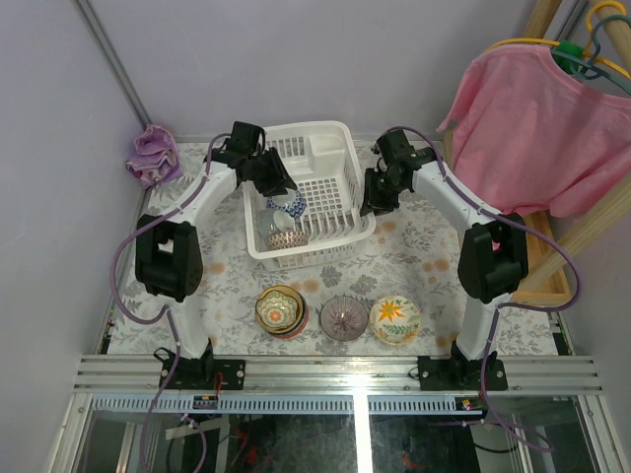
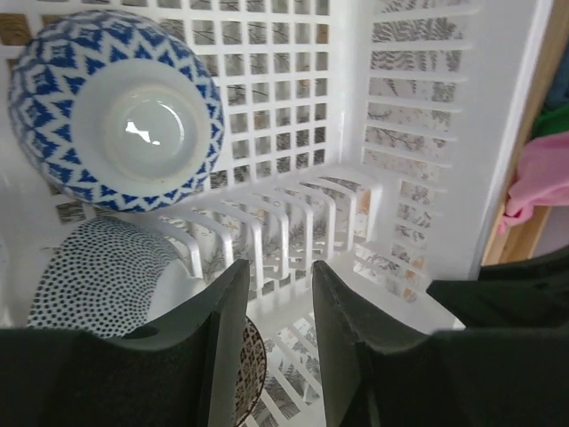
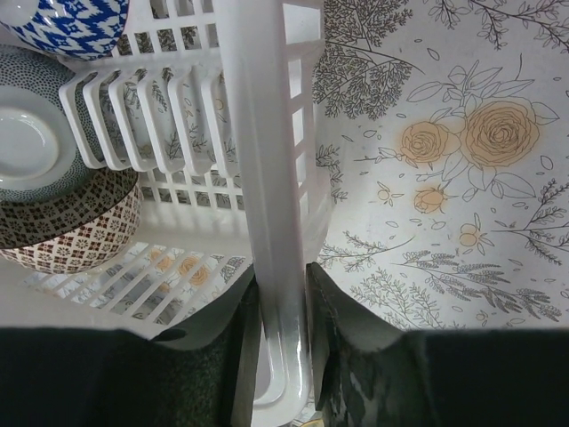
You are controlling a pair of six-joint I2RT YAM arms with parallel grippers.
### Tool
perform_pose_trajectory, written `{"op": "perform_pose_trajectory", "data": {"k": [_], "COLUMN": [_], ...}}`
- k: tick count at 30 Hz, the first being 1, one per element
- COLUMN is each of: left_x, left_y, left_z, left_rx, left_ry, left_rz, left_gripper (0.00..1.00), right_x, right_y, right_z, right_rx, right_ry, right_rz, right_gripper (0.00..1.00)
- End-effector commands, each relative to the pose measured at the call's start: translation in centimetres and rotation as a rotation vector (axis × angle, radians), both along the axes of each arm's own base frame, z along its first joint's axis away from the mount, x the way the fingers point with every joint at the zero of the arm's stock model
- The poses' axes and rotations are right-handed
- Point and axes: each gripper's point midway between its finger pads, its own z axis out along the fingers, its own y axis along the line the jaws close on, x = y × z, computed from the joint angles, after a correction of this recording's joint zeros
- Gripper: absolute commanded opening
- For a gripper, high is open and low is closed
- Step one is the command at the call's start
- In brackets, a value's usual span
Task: Load the bowls into the dish rack
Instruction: Turn the bowl upside down on the dish rack, then pick up the bowl from the center of the board.
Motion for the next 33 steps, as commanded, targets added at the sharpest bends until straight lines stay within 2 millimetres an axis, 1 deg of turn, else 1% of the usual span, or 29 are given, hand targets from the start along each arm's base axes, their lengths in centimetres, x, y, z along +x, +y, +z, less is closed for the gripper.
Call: {"op": "perform_pose_trajectory", "data": {"k": [1, 3, 5, 6, 10, 14, 15, 17, 21, 23, 24, 25, 26, 29, 33], "left_x": [-0.8, -0.8, -0.8, -0.9, -1.3, -3.2, -3.9, -5.7, -10.1, -12.5, -13.8, -15.0, -16.3, -19.9, -22.7], "left_y": [1.7, 1.6, 1.5, 1.3, 1.1, 0.1, -0.3, -1.3, -2.9, -4.0, -4.7, -5.6, -6.7, -9.8, -14.0], "left_z": [-1.3, -0.9, 0.2, 0.9, 4.4, 7.4, 8.3, 9.1, 9.7, 10.1, 10.2, 10.3, 10.2, 10.0, 10.1], "left_rx": [0.086, 0.082, 0.076, 0.078, 0.082, 0.116, 0.131, 0.156, 0.209, 0.227, 0.232, 0.231, 0.226, 0.208, 0.147], "left_ry": [0.107, 0.097, 0.069, 0.046, -0.031, -0.055, -0.067, -0.060, -0.015, -0.006, 0.004, 0.016, 0.027, 0.040, 0.017], "left_rz": [0.056, 0.053, 0.045, 0.035, 0.002, -0.045, -0.061, -0.097, -0.158, -0.197, -0.219, -0.248, -0.278, -0.365, -0.492], "left_gripper": [0.35, 0.36, 0.36, 0.37, 0.38, 0.41, 0.42, 0.45, 0.49, 0.51, 0.52, 0.52, 0.52, 0.53, 0.54], "right_x": [-1.1, -1.1, -0.3, -0.1, 0.3, 0.2, 0.2, -0.2, -1.3, -2.0, -2.4, -2.9, -3.3, -4.2, -5.3], "right_y": [-2.3, -2.3, -1.8, -1.8, -1.8, -1.9, -2.0, -2.4, -3.3, -3.8, -4.1, -4.5, -4.9, -6.3, -8.0], "right_z": [-1.8, -1.6, -0.4, 0.2, 2.2, 4.4, 5.0, 6.2, 8.0, 8.3, 9.2, 9.1, 9.4, 11.3, 13.5], "right_rx": [-0.094, -0.088, -0.066, -0.061, -0.046, -0.024, -0.023, -0.024, -0.026, -0.021, -0.010, -0.013, -0.012, -0.007, -0.006], "right_ry": [0.085, 0.082, 0.044, 0.031, -0.012, -0.060, -0.074, -0.100, -0.134, -0.135, -0.154, -0.146, -0.146, -0.179, -0.216], "right_rz": [-0.056, -0.051, -0.048, -0.050, -0.070, -0.088, -0.094, -0.108, -0.132, -0.149, -0.161, -0.174, -0.191, -0.238, -0.296], "right_gripper": [0.34, 0.43, 0.52, 0.56, 0.67, 0.78, 0.80, 0.84, 0.87, 0.87, 0.87, 0.87, 0.86, 0.85, 0.85]}}
